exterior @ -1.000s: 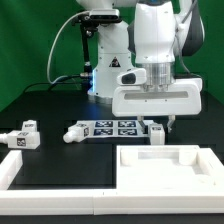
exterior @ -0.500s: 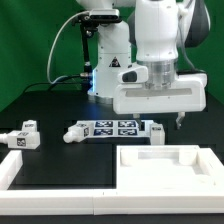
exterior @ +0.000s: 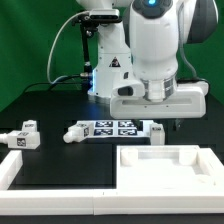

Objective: Assemble one leg

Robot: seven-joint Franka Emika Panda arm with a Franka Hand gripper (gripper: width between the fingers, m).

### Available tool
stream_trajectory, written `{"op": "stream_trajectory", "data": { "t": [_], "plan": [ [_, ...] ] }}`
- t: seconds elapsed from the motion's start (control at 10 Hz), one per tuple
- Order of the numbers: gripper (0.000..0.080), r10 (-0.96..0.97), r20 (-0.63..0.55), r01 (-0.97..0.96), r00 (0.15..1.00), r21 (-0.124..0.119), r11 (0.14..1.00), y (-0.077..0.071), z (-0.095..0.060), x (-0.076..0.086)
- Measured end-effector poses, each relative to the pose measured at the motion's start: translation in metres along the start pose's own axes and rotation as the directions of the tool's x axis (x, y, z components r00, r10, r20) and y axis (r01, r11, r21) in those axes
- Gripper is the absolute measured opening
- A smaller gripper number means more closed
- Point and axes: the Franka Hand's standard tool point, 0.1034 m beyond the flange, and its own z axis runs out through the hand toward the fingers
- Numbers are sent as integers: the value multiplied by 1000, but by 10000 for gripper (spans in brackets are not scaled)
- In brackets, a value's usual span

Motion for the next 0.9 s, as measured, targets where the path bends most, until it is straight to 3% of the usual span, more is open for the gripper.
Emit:
{"op": "stream_trajectory", "data": {
  "t": [0.2, 0.5, 0.6, 0.8, 0.9],
  "plan": [
    [649, -13, 130, 16, 991, -24, 1000, -3, -1, -12],
    [649, 5, 320, 3, 948, -25, 1000, 0, 2, -11],
    [649, 10, 379, -1, 925, -25, 1000, 0, 4, -8],
    [649, 14, 450, -2, 893, -27, 1000, -6, 0, 14],
    [649, 46, 469, -27, 882, -48, 998, -14, -3, 21]
  ]
}}
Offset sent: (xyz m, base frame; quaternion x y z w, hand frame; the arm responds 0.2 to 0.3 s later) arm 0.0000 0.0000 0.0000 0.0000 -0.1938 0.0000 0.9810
